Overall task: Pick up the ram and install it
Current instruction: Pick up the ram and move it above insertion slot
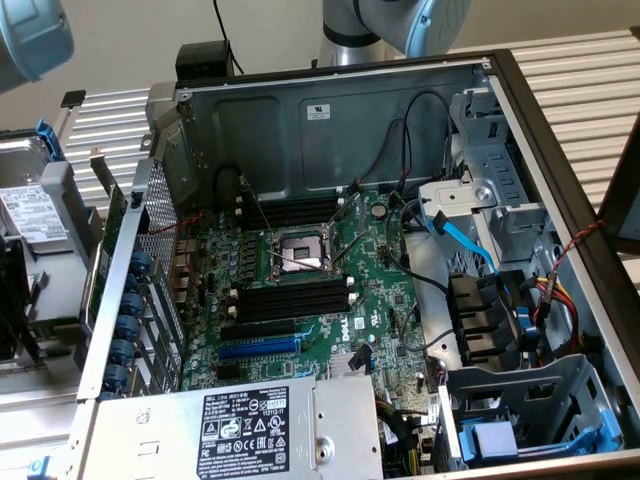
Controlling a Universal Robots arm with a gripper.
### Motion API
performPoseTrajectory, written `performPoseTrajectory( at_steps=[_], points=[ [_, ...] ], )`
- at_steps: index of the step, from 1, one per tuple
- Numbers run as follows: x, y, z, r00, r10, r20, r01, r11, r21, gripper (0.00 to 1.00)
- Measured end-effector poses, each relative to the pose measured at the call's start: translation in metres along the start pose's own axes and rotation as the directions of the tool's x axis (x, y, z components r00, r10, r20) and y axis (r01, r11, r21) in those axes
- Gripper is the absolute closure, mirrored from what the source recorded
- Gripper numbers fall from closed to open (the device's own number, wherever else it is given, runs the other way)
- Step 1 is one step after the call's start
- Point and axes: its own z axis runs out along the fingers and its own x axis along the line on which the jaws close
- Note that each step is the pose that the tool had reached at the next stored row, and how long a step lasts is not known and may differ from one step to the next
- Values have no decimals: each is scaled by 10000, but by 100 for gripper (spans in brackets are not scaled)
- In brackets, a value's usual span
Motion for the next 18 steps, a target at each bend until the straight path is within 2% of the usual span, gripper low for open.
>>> performPoseTrajectory(
  at_steps=[18],
  points=[
    [-13,18,-812,10000,0,-2,0,10000,5,87]
  ],
)
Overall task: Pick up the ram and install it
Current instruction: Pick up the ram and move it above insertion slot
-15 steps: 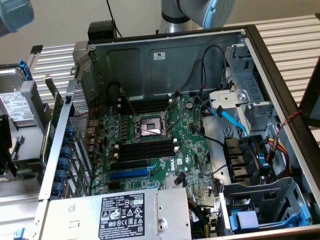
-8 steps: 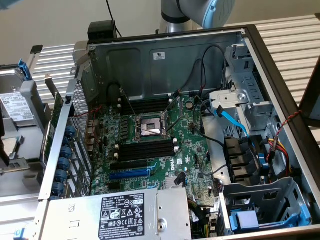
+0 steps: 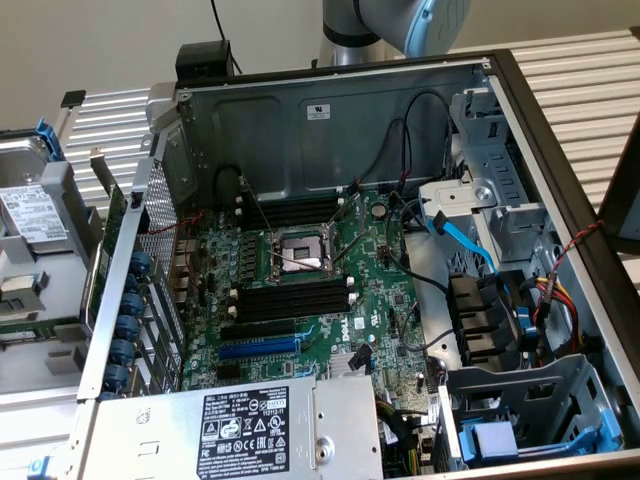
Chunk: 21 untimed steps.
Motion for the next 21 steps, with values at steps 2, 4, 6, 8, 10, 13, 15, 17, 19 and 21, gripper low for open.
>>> performPoseTrajectory(
  at_steps=[2,4,6,8,10,13,15,17,19,21],
  points=[
    [-1,-12,-88,10000,-2,0,2,10000,2,87],
    [-3,-53,-151,10000,-1,5,1,10000,10,87],
    [-3,-116,-203,10000,-1,41,1,10000,12,87],
    [-3,-183,-256,10000,-2,92,2,10000,13,87],
    [-3,-250,-310,9999,-4,138,4,10000,14,87],
    [-4,-342,-400,9998,-4,199,4,10000,16,87],
    [-4,-401,-467,9998,-5,222,5,10000,15,87],
    [-5,-462,-538,9997,-6,243,5,10000,15,87],
    [-6,-517,-612,9997,-6,256,6,10000,16,87],
    [-7,-571,-686,9996,-7,268,6,10000,17,87]
  ],
)
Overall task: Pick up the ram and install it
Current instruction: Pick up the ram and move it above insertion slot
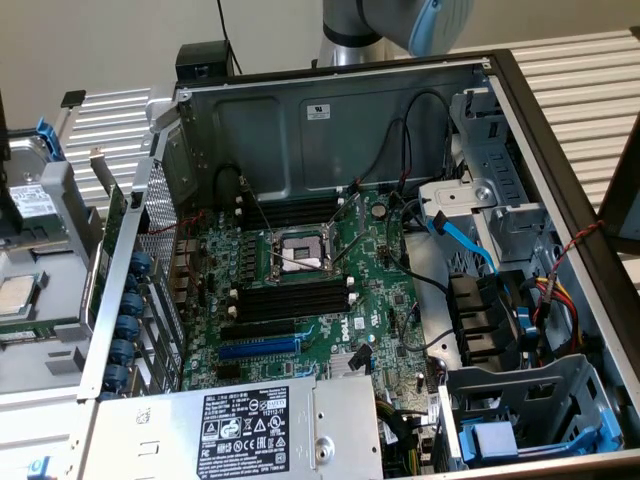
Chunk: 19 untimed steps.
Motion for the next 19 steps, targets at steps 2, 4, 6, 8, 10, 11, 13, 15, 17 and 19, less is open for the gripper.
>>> performPoseTrajectory(
  at_steps=[2,4,6,8,10,11,13,15,17,19],
  points=[
    [-3,-53,-72,10000,0,14,0,10000,1,87],
    [-5,-106,-143,10000,0,30,0,10000,0,87],
    [-8,-159,-207,10000,-1,65,1,10000,2,87],
    [-10,-215,-270,9999,-3,111,3,10000,1,87],
    [-12,-271,-333,9999,-3,159,3,10000,3,87],
    [-13,-299,-365,9998,-4,181,4,10000,3,87],
    [-16,-356,-431,9997,-4,231,4,10000,5,87],
    [-18,-414,-486,9996,-6,267,6,10000,6,87],
    [-17,-495,-511,9996,-8,271,8,10000,6,87],
    [-16,-586,-519,9996,-9,271,9,10000,4,87]
  ],
)
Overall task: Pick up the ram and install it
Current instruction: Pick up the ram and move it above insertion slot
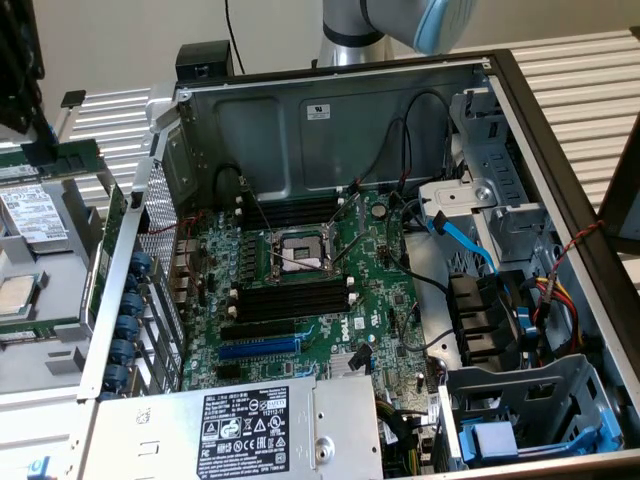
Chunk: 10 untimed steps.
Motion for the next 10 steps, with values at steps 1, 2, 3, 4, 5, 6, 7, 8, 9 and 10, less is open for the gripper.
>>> performPoseTrajectory(
  at_steps=[1,2,3,4,5,6,7,8,9,10],
  points=[
    [1,-49,-2,10000,-1,1,1,10000,1,87],
    [1,-94,-4,10000,-2,1,2,10000,1,87],
    [2,-139,-7,10000,-4,2,4,10000,1,87],
    [3,-184,-9,10000,-5,2,5,10000,1,87],
    [3,-229,-11,10000,-6,3,6,10000,1,87],
    [4,-274,-13,10000,-6,3,6,10000,1,87],
    [5,-320,-16,10000,-7,3,7,10000,1,87],
    [5,-365,-18,10000,-8,3,8,10000,0,87],
    [6,-410,-20,10000,-10,3,10,10000,0,87],
    [7,-455,-23,10000,-11,3,11,10000,-1,87]
  ],
)
